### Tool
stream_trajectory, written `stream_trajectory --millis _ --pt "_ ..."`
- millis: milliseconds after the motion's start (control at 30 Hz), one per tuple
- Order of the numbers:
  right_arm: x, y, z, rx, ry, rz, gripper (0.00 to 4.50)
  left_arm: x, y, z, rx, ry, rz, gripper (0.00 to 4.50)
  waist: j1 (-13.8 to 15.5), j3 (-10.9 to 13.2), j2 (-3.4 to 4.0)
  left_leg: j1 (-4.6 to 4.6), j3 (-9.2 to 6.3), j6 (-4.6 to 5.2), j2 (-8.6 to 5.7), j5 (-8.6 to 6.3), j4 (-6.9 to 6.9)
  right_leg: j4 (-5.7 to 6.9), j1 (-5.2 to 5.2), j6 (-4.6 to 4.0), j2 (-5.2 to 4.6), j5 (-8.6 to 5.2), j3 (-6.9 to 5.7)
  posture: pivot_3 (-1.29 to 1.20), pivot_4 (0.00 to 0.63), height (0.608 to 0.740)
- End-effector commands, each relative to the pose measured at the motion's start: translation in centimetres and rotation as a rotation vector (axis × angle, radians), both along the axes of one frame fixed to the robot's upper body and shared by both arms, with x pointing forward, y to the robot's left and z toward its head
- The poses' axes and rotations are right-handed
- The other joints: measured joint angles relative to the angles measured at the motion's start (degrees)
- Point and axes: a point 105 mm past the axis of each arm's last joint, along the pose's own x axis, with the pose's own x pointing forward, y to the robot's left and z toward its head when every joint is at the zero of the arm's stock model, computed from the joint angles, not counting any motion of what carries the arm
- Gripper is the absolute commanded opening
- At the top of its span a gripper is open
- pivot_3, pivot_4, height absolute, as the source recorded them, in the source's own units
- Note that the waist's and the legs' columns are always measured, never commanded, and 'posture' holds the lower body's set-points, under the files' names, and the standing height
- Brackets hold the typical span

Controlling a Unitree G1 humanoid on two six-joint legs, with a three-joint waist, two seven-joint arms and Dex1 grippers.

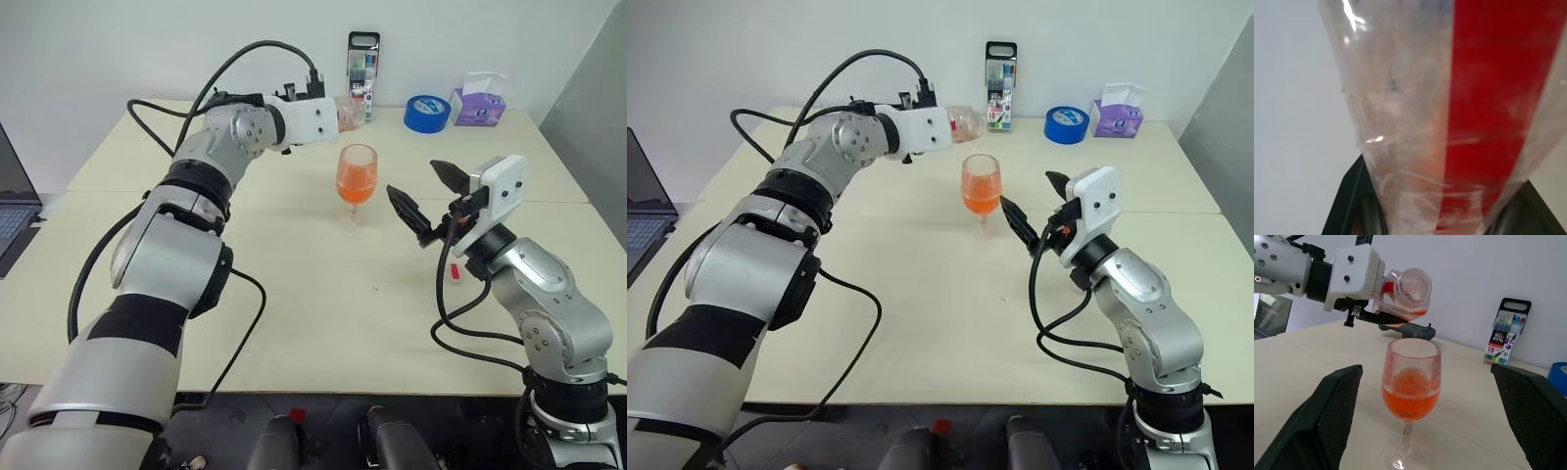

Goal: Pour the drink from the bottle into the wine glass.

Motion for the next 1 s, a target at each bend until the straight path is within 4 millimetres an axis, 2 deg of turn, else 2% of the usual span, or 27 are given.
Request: stream_trajectory --millis 33,100,200,267,333,467,600,733,800,1000 --pt "-0.4 0.3 1.5 0.011 -0.048 0.026 4.5 -0.6 -0.8 2.2 -0.355 0.109 -0.079 1.75 0.0 0.0 0.0 0.0 -0.01 0.0 -0.01 0.0 0.02 0.01 0.0 0.0 0.0 0.0 -0.01 0.0 0.15 0.74" --pt "-0.6 0.7 1.6 0.006 -0.053 0.054 4.5 -0.8 -1.0 3.0 -0.612 0.216 -0.125 1.75 0.0 0.0 0.0 -0.02 -0.02 0.0 0.0 0.0 0.08 0.04 0.0 0.0 0.0 0.0 -0.03 0.0 0.15 0.74" --pt "-1.9 2.1 1.2 -0.05 -0.054 0.152 4.5 -0.6 1.0 4.0 -0.911 0.26 -0.103 1.75 -0.1 0.0 0.0 -0.06 -0.05 0.01 0.01 0.0 0.26 0.15 0.01 0.0 -0.01 0.0 -0.04 0.0 0.15 0.74" --pt "-3.5 3.0 0.0 -0.112 -0.044 0.249 4.5 0.0 4.6 3.5 -1.107 0.239 0.012 1.75 -0.5 0.0 0.0 -0.04 -0.05 0.02 0.04 -0.01 0.35 0.24 0.0 0.0 -0.01 0.0 0.01 0.0 0.15 0.74" --pt "-4.6 3.2 -1.2 -0.14 -0.018 0.312 4.5 0.1 7.4 2.1 -1.204 0.217 0.11 1.75 -1.0 0.0 0.01 -0.01 -0.11 0.03 0.08 -0.02 0.47 0.38 0.02 0.01 -0.03 0.0 0.02 0.0 0.15 0.74" --pt "-5.6 3.4 -3.1 -0.15 0.023 0.377 4.5 -1.0 11.2 -2.6 -1.272 0.194 0.237 1.75 -1.4 0.0 0.03 0.27 -0.28 0.0 0.16 0.0 0.57 0.84 0.1 0.01 -0.06 -0.02 0.02 0.0 0.15 0.74" --pt "-5.4 4.0 -3.5 -0.142 0.029 0.41 4.5 -2.7 13.2 -6.5 -1.218 0.168 0.312 1.75 -1.1 0.0 0.02 0.25 -0.51 -0.13 0.17 0.08 0.67 0.86 0.23 0.0 -0.04 -0.01 -0.08 0.0 0.15 0.74" --pt "-5.0 4.5 -3.3 -0.119 0.031 0.427 4.5 -3.7 14.3 -8.9 -1.24 0.184 0.334 1.75 -0.2 0.0 0.02 0.2 -0.6 -0.14 0.17 0.08 0.68 0.78 0.27 -0.01 -0.08 -0.01 -0.12 0.0 0.15 0.74" --pt "-4.8 4.7 -3.2 -0.108 0.035 0.43 4.5 -3.8 14.6 -10.4 -1.168 0.189 0.361 1.75 0.2 0.0 0.01 0.21 -0.62 -0.16 0.16 0.09 0.69 0.76 0.33 -0.01 -0.08 -0.01 -0.15 0.0 0.15 0.74" --pt "-4.2 4.9 -3.0 -0.095 0.035 0.418 4.5 -3.5 14.5 -12.7 -1.077 0.22 0.394 1.75 0.4 0.0 -0.01 0.35 -0.66 -0.15 0.07 0.09 0.7 0.61 0.59 -0.01 -0.1 -0.01 -0.21 0.0 0.15 0.74"
